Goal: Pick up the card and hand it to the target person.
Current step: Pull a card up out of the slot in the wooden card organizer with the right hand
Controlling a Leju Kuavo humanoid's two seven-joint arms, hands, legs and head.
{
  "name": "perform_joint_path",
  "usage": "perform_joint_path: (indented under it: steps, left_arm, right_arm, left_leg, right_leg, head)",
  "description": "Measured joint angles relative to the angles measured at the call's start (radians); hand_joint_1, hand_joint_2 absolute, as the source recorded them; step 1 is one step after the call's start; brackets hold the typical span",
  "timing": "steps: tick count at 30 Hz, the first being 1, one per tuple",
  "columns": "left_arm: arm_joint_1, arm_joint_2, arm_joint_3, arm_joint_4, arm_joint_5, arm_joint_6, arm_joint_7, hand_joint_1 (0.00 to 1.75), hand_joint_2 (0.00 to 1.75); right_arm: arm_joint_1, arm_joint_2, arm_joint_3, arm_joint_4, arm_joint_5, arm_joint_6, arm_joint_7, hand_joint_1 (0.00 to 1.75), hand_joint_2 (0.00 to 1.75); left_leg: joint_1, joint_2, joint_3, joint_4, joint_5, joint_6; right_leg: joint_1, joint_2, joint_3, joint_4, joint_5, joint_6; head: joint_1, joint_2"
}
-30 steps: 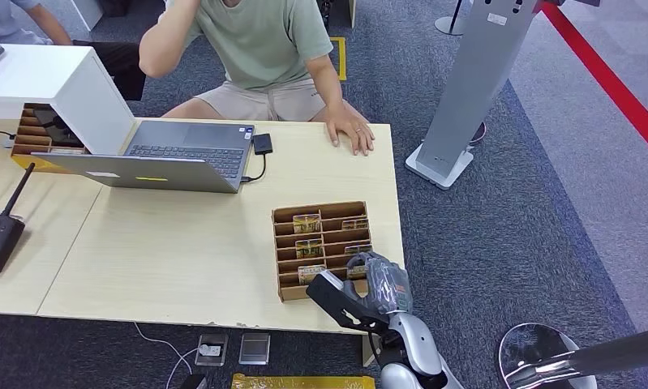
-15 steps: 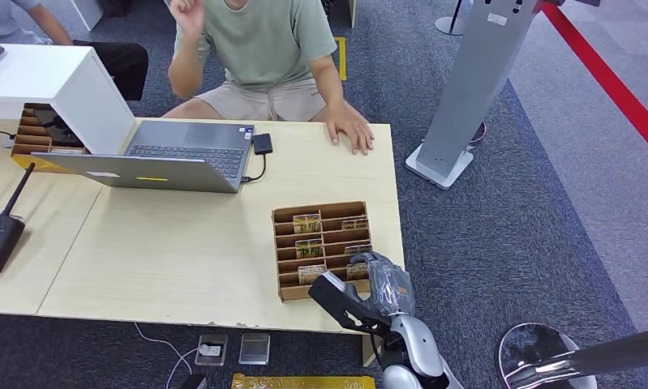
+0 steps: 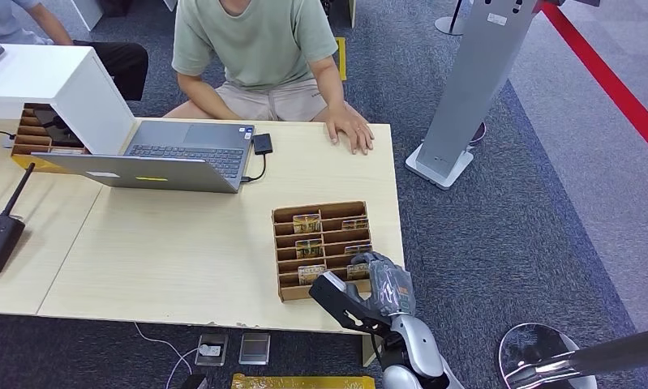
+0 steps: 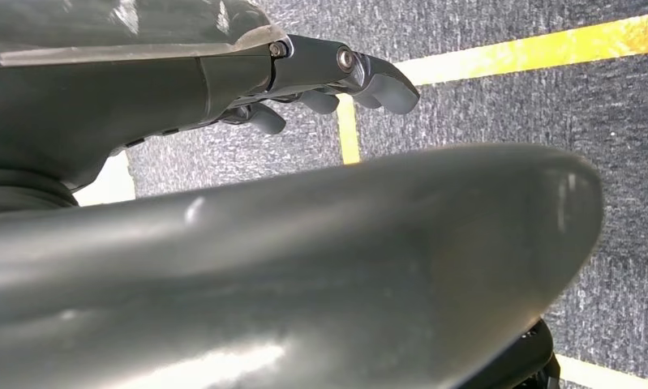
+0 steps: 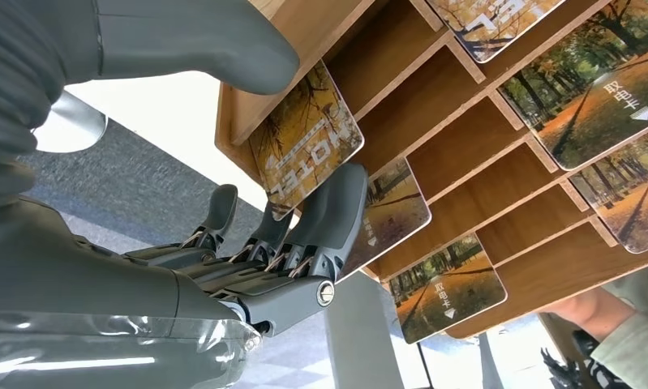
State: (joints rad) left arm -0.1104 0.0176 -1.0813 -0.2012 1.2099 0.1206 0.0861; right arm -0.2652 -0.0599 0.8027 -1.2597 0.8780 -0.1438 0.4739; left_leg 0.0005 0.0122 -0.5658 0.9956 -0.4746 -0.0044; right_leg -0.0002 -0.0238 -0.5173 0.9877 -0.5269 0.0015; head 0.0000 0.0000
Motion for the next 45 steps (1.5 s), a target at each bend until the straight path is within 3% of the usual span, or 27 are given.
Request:
perform_joint_path:
  steps: [20,28,36,45]
  left_arm:
    - [0.000,0.002,-0.001,0.003,-0.001,-0.007,-0.002,0.00,0.00]
    - [0.000,0.000,0.000,0.001,-0.001,-0.009,-0.003,0.00,0.00]
    - [0.000,-0.002,-0.001,0.003,-0.002,-0.004,-0.003,0.00,0.00]
    - [-0.001,-0.001,-0.010,0.004,-0.015,0.009,0.004,0.00,0.00]
  right_arm:
    - [-0.010,0.007,0.009,0.020,-0.018,-0.013,0.003,0.85,1.75]
    - [-0.010,0.005,0.008,0.020,-0.020,-0.014,0.003,1.07,1.75]
    - [-0.008,0.004,0.008,0.020,-0.024,-0.013,0.001,1.42,1.75]
    - [-0.013,0.008,0.014,0.025,-0.027,-0.014,-0.008,1.48,1.75]
  left_leg:
    - [0.000,0.001,0.000,-0.001,0.000,0.000]
    - [0.000,0.000,0.000,0.000,0.000,0.000]
    - [0.000,0.000,0.000,-0.001,0.000,0.000]
    - [0.000,0.001,0.000,0.000,0.000,0.000]
  right_leg:
    - [0.000,0.001,0.000,0.000,0.000,0.000]
    - [0.000,0.000,0.000,0.000,0.000,0.000]
    - [0.000,0.001,0.000,0.000,0.000,0.000]
    - [0.000,0.001,0.000,0.000,0.000,0.000]
  head:
    - [0.000,0.000]
    - [0.000,0.000]
    - [0.000,0.000]
    - [0.000,0.000]
